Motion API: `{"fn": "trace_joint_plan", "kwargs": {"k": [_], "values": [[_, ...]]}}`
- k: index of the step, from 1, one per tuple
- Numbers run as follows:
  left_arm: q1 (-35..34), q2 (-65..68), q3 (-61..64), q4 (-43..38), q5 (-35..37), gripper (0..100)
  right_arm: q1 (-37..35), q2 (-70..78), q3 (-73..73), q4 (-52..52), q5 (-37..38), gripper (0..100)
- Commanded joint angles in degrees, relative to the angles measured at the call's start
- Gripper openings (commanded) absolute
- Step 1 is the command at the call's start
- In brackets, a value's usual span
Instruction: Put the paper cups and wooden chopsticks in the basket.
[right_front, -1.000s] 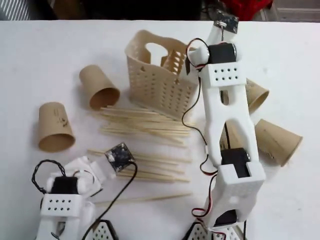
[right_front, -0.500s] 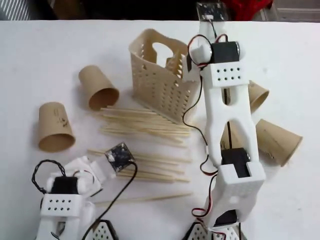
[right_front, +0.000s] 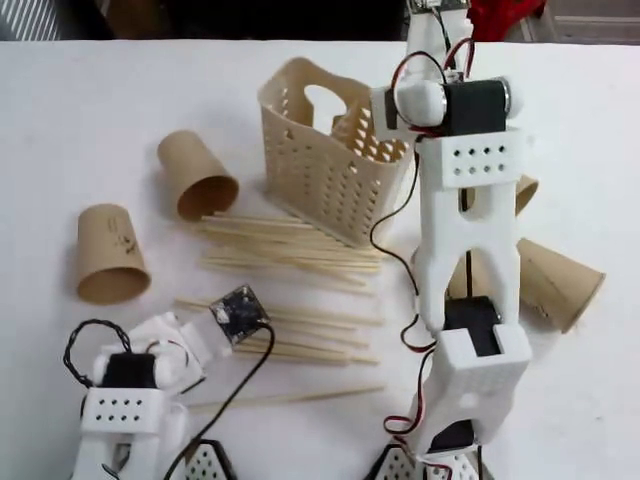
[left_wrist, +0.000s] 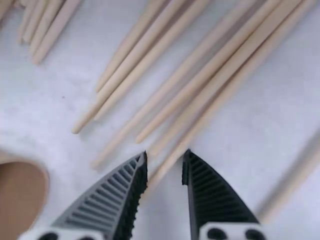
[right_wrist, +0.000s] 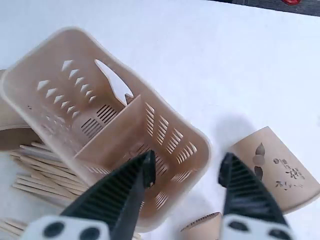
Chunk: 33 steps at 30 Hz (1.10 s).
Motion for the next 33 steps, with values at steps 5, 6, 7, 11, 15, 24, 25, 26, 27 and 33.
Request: {"fn": "trace_joint_plan", "kwargs": {"k": [5, 6, 7, 11, 15, 24, 25, 26, 27, 33], "values": [[0.0, 0.5, 0.2, -1.1, 0.9, 15, 0.7, -17.1, 5.5, 0.1, 1.5, 3.2], [0.0, 0.5, 0.2, -1.1, 0.9, 15, 0.7, -19.9, 7.6, 0.1, 1.6, 4.0], [0.0, 0.5, 0.2, -1.1, 0.9, 15, 0.7, -22.7, 10.2, 0.1, 2.9, 5.0], [-0.1, 0.5, 0.2, -1.1, 1.0, 15, 1.2, -33.0, 24.2, 0.1, 11.7, 8.4], [-0.1, 0.5, 0.2, -1.1, 1.0, 15, 5.7, -41.7, 38.9, -0.6, 24.2, 9.5], [-0.1, 0.5, 0.2, -1.1, 1.0, 15, 33.3, -56.8, 66.5, -5.9, 55.6, 9.8], [-0.1, 0.5, 0.2, -1.1, 1.0, 15, 35.8, -56.8, 70.3, -8.9, 58.0, 9.9], [-0.1, 0.5, 0.2, -1.1, 1.0, 15, 37.6, -56.9, 74.2, -11.9, 60.4, 9.9], [-0.1, 0.5, 0.2, -1.1, 1.0, 15, 39.1, -56.8, 77.9, -15.0, 62.4, 9.9], [-0.1, 0.5, 0.2, -1.1, 1.0, 15, 46.6, -57.1, 93.7, -31.3, 68.4, 14.2]]}}
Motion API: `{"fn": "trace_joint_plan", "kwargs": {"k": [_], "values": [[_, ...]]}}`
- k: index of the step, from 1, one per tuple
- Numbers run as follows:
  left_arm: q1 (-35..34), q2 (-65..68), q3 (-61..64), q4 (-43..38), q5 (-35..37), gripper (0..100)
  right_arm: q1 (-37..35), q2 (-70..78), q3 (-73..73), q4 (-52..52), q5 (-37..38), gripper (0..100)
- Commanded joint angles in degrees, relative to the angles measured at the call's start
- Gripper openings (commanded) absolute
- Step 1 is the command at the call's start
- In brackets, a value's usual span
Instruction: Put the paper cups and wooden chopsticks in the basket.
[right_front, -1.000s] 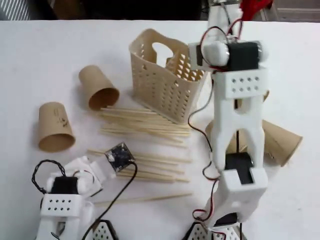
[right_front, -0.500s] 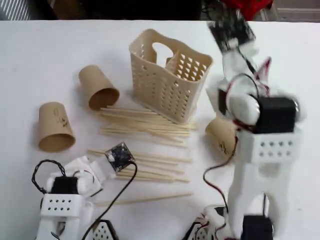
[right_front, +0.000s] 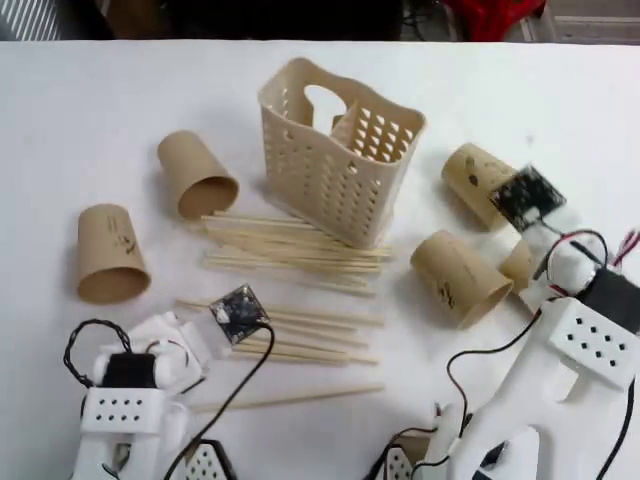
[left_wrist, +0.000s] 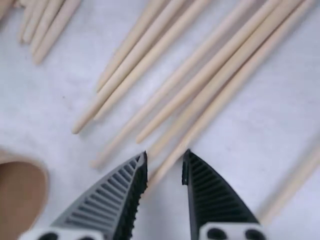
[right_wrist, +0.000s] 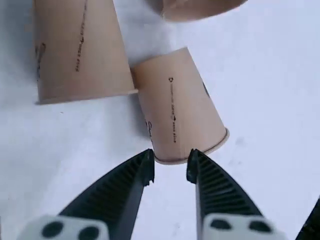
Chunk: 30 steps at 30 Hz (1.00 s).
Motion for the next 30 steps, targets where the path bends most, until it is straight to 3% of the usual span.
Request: {"fn": "trace_joint_plan", "kwargs": {"k": [1, 3, 7, 16, 24, 30], "values": [[-0.1, 0.5, 0.2, -1.1, 1.0, 15, 5.5, -1.1, 5.7, -9.6, 2.7, 14.2], [-0.1, 0.5, 0.2, -1.1, 1.0, 15, 8.8, -1.0, 8.0, -12.2, -1.4, 14.2], [-0.1, 0.5, 0.2, -1.1, 1.0, 15, 12.9, -0.7, 10.4, -12.4, -18.4, 14.5], [-1.4, 0.5, 0.2, -1.1, 1.0, 15, 10.8, 12.7, 10.4, -19.7, -52.6, 26.3], [-1.9, 0.5, 0.2, -1.1, 1.0, 15, 5.3, 25.8, 5.6, -26.4, -56.4, 24.4], [-1.9, 0.5, 0.2, -1.1, 1.0, 15, 2.6, 29.3, 5.6, -34.2, -55.9, 16.7]]}}
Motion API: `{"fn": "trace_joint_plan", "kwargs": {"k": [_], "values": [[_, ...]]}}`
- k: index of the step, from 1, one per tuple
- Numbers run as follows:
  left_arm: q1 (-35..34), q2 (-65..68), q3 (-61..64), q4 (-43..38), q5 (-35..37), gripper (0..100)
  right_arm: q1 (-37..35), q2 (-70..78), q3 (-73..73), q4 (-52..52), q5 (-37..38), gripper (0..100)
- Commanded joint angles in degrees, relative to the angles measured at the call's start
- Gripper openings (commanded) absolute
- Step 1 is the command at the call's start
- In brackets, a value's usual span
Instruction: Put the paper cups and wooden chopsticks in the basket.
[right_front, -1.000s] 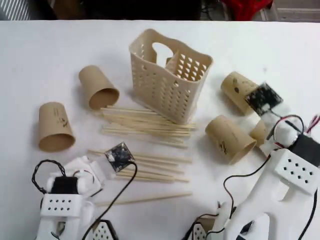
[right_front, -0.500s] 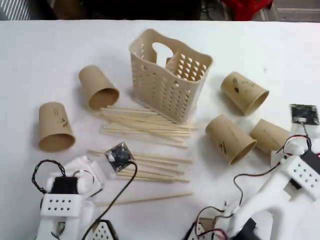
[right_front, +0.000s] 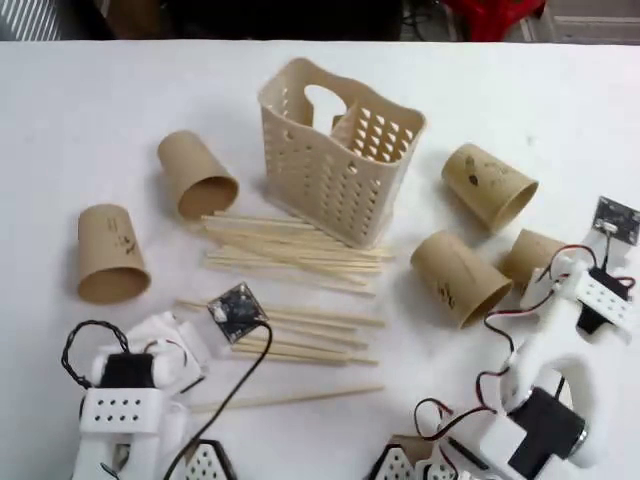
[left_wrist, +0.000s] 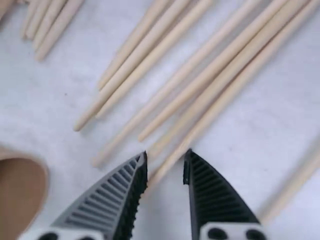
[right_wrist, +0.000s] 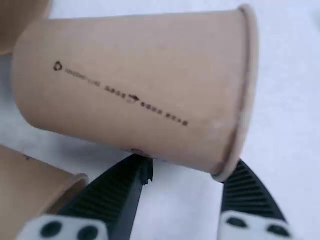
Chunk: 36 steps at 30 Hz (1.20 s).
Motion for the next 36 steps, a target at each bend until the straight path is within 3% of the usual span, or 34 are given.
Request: {"fn": "trace_joint_plan", "kwargs": {"k": [1, 6, 10, 13, 19, 26, 28, 31, 36], "values": [[-0.7, 0.5, 0.2, -1.1, 0.9, 15, -0.9, -0.1, -2.8, -4.7, -0.2, 15.8], [-0.7, 0.5, 0.2, -1.1, 0.9, 15, -0.9, -0.1, -2.8, -11.3, 2.1, 14.6], [-0.7, 0.5, 0.2, -1.1, 0.9, 15, -2.4, -0.1, -2.5, -14.1, 17.1, 14.5], [-0.6, 0.5, 0.2, -1.1, 0.9, 15, -3.2, 0.0, -2.5, -15.5, 23.4, 14.5], [-0.7, 0.5, 0.2, -1.1, 0.9, 15, -3.4, 0.5, -2.3, -20.6, 25.0, 14.5], [-0.7, 0.5, 0.2, -1.1, 0.9, 15, -9.1, 0.5, -1.8, -24.4, 25.5, 14.4], [-0.7, 0.5, 0.2, -1.1, 0.9, 15, -11.4, 0.5, 0.4, -25.5, 29.2, 14.4], [-0.7, 0.5, 0.2, -1.1, 0.9, 15, -13.4, 0.4, 4.7, -30.5, 33.1, 14.4], [-0.7, 0.5, 0.2, -1.1, 0.9, 15, -12.6, 0.4, 9.0, -37.7, 32.4, 14.5]]}}
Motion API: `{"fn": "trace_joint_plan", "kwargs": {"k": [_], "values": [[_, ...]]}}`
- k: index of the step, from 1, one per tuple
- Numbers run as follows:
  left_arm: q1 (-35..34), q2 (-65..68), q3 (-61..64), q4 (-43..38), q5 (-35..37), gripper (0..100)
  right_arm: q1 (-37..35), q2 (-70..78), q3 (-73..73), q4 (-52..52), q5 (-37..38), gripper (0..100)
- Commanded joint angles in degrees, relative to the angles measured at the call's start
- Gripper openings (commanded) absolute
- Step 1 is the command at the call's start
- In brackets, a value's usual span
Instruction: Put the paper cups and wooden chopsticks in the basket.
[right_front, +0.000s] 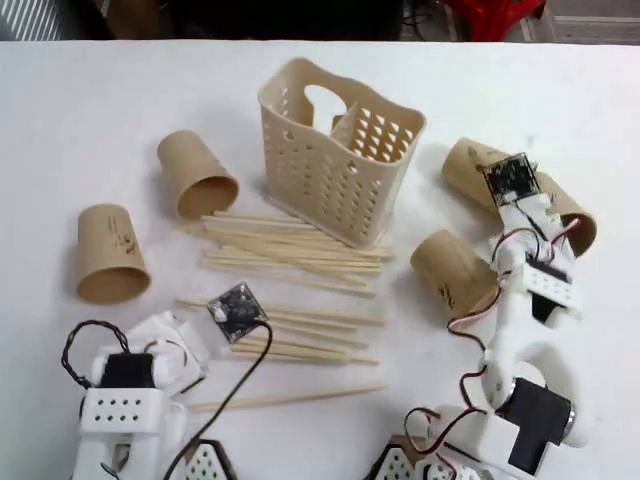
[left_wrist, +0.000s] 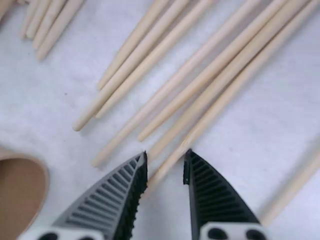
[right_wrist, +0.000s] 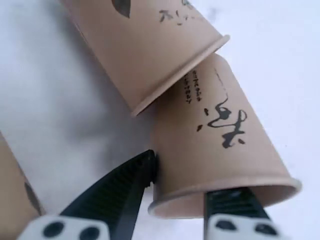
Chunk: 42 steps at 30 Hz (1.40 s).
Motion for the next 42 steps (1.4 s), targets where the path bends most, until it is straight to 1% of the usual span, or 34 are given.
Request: {"fn": "trace_joint_plan", "kwargs": {"k": [1, 3, 5, 6, 7, 9, 14, 17, 21, 25, 29, 32, 36, 42], "values": [[-0.7, 0.5, 0.2, -1.1, 0.9, 15, 0.1, -0.4, 0.7, -3.6, 0.2, 14.4], [-0.7, 0.5, 0.2, -1.1, 0.9, 15, 1.2, -0.5, 0.8, -3.6, -1.4, 11.5], [-0.7, 0.5, 0.2, -1.1, 0.9, 15, 2.4, -0.8, 0.6, -3.6, -4.0, 2.1], [-0.7, 0.5, 0.2, -1.1, 0.9, 15, 3.3, -0.8, 0.6, -4.0, -5.4, 0.8], [-0.7, 0.5, 0.2, -1.1, 0.9, 15, 4.2, -0.8, 0.6, -4.3, -6.8, 2.9], [-0.7, 0.5, 0.2, -1.1, 0.9, 15, 6.0, -0.9, 0.5, -4.4, -9.2, 1.2], [-0.7, 0.5, 0.2, -1.1, 0.9, 15, 9.7, -4.1, 0.5, -3.4, -12.4, 1.6], [-0.7, 0.5, 0.2, -1.1, 0.9, 15, 11.5, -9.9, 0.2, 1.5, -13.9, 1.6], [-0.7, 0.5, 0.2, -1.1, 0.9, 15, 11.9, -20.4, -4.2, 16.6, -17.3, 1.6], [-0.7, 0.5, 0.2, -1.1, 0.9, 15, 6.1, -29.8, -13.2, 35.5, -20.0, 1.6], [-0.7, 0.5, 0.2, -1.3, 2.7, 15, -4.4, -35.4, -25.2, 51.6, -22.3, 1.6], [-0.7, 0.5, 0.2, -1.6, 3.2, 15, -13.6, -35.7, -35.5, 61.8, -24.4, 1.6], [-0.7, 0.5, 0.2, -1.6, 3.2, 15, -23.7, -33.7, -46.6, 69.7, -27.9, 1.6], [-0.7, 0.5, 0.2, -1.6, 3.2, 15, -31.4, -28.4, -59.9, 71.4, -33.4, 1.6]]}}
